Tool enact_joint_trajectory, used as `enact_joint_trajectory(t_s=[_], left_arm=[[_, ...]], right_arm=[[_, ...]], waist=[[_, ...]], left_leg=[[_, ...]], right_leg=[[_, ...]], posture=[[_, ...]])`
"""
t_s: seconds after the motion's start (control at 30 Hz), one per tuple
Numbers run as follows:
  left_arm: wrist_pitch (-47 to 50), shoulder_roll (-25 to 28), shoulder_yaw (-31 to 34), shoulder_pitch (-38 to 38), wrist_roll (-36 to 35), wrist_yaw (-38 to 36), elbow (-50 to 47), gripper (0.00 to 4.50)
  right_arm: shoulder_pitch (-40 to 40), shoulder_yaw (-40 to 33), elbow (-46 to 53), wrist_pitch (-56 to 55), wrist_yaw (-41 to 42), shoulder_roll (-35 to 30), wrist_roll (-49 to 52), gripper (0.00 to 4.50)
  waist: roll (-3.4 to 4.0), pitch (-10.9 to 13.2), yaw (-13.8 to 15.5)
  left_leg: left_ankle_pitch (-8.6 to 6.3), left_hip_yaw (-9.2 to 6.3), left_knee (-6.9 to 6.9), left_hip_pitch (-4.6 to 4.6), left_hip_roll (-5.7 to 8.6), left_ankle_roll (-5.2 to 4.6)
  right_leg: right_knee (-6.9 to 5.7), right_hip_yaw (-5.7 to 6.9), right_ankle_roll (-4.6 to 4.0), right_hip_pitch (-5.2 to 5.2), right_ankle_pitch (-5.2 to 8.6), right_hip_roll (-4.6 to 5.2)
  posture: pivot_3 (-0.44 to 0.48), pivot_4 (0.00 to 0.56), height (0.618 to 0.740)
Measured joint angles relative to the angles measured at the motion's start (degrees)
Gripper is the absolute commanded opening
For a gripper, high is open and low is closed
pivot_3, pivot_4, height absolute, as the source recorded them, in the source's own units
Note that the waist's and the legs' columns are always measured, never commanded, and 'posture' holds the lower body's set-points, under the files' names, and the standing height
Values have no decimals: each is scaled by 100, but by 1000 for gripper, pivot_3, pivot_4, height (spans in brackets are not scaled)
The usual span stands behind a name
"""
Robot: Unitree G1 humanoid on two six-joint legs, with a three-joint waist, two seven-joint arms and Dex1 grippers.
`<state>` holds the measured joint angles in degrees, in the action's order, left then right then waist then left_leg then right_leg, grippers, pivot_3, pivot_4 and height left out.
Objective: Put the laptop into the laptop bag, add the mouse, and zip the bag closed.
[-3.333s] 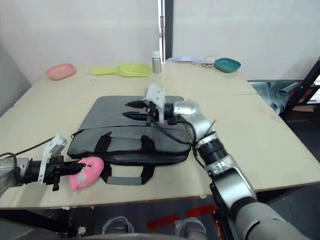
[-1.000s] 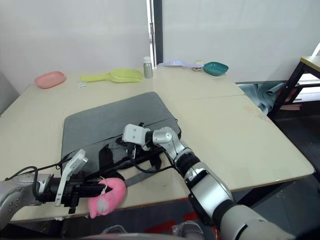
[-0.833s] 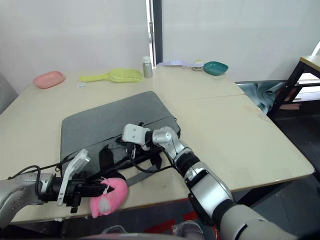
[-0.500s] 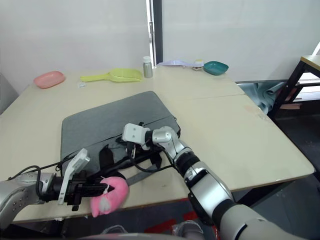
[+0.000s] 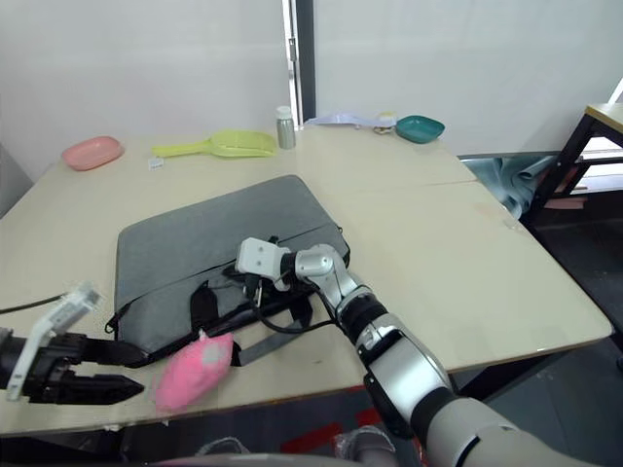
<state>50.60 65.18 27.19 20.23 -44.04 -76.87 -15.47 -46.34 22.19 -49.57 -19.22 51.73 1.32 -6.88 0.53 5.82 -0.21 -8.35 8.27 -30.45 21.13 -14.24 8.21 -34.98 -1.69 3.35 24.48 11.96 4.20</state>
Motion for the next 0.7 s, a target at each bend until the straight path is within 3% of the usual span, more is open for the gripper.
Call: enact_joint_trajectory(t_s=[0.1, 0.13, 0.27, 0.3, 0.33, 0.53, 0.63, 0.7], left_arm=[[-72, 9, 245, -212, 161, 68, 588, 4449], [-89, 8, 296, -234, 188, 88, 694, 4482], [-280, -54, 370, -569, 369, 263, 1260, 4500], [-300, -106, 397, -623, 398, 339, 1426, 4500], [-306, -212, 407, -741, 412, 465, 1556, 4500], [-55, -1040, 413, -1099, 285, 1256, 1439, 4500], [188, -1413, 362, -1087, 112, 1620, 1066, 4500], [241, -1526, 310, -1052, 96, 1763, 909, 4500]], right_arm=[[173, -251, 702, 958, 309, -53, 447, 0], [233, -315, 973, 1316, 412, -83, 589, 247], [351, -736, 2706, 3365, 653, -648, 1465, 1532], [328, -936, 3091, 3804, 674, -890, 1667, 1872], [270, -1113, 3410, 4253, 688, -1201, 1836, 2230], [176, -1576, 3874, 5841, 834, -2922, 2147, 4249], [201, -1793, 3697, 6396, 893, -3503, 2271, 4449], [237, -1906, 3608, 6783, 929, -3737, 2357, 4449]], waist=[[-16, 73, 55], [-16, 89, 77], [-51, 146, 250], [-53, 146, 281], [-55, 145, 320], [-73, 137, 399], [-82, 143, 396], [-87, 147, 395]], left_leg=[[1, -1, 0, 9, -2, 1], [2, 0, -1, 12, -2, 2], [10, -1, -18, 94, -2, 2], [24, -3, -23, 101, -3, -18], [35, -5, -33, 102, -5, -8], [11, -10, -45, 119, -12, 13], [-2, -11, -77, 113, -16, 12], [-21, -11, -96, 103, -18, 18]], right_leg=[[-1, 4, -8, 6, -5, -3], [1, 3, -10, 8, -6, -3], [30, 12, -2, 57, -23, -5], [32, 16, 52, 60, -56, -6], [36, 22, 50, 55, -52, -9], [60, 28, 53, 46, -53, -15], [25, 22, 49, 46, -50, -16], [2, 16, -9, 43, -16, -15]], posture=[[0, 150, 740], [0, 150, 740], [0, 150, 740], [0, 150, 740], [0, 150, 740], [0, 150, 740], [0, 150, 740], [0, 150, 740]])
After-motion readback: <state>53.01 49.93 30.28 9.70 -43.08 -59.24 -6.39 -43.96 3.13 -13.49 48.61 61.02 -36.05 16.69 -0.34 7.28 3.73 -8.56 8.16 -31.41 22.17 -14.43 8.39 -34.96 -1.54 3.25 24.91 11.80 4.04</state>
